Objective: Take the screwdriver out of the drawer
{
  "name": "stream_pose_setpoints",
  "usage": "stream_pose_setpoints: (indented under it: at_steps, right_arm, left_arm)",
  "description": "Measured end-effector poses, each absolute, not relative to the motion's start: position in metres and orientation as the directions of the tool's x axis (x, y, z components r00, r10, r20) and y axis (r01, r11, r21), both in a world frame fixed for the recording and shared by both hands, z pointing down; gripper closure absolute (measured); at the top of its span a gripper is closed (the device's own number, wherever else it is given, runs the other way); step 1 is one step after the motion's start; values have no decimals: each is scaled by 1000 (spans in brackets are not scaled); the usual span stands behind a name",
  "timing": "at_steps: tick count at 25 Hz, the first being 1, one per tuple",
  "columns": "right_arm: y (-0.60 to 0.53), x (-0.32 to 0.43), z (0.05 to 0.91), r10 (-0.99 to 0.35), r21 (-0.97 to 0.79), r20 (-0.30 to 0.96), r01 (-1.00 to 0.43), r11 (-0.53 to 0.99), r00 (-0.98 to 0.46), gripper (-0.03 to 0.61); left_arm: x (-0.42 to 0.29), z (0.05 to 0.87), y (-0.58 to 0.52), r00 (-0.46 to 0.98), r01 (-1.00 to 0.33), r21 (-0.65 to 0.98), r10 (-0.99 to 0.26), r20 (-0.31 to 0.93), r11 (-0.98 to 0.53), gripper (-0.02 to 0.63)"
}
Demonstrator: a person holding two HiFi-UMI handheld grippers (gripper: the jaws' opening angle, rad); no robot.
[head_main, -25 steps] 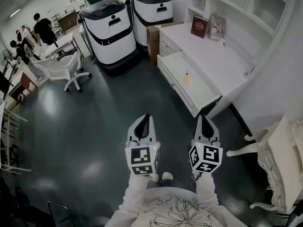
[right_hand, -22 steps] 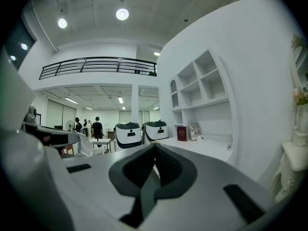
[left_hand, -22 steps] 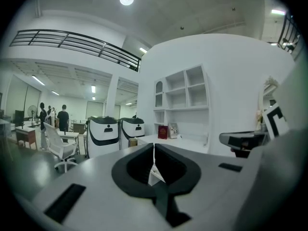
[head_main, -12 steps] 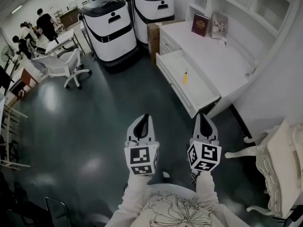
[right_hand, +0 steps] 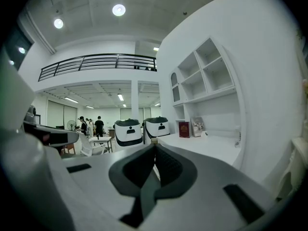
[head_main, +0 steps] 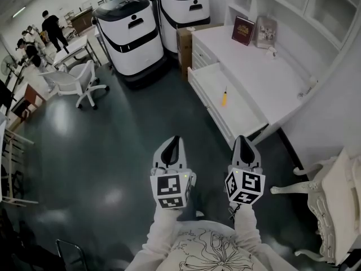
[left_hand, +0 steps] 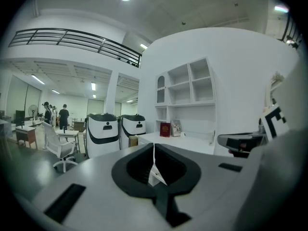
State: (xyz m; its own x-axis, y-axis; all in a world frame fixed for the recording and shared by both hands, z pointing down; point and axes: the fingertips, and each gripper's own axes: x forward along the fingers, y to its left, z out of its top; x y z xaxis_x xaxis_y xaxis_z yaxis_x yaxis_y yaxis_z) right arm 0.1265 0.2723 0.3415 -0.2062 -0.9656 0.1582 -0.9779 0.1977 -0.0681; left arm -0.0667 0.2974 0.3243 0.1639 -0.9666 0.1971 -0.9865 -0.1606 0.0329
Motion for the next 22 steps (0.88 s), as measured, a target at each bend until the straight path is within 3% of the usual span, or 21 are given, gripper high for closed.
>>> stream_pose_setpoints:
  at_steps: [22]
  right_arm:
    - [58, 92, 346, -979, -70, 187, -995, 71, -83, 575]
  left_arm:
    - [-105, 328, 61, 285, -958, 51, -934, 215, -281, 603]
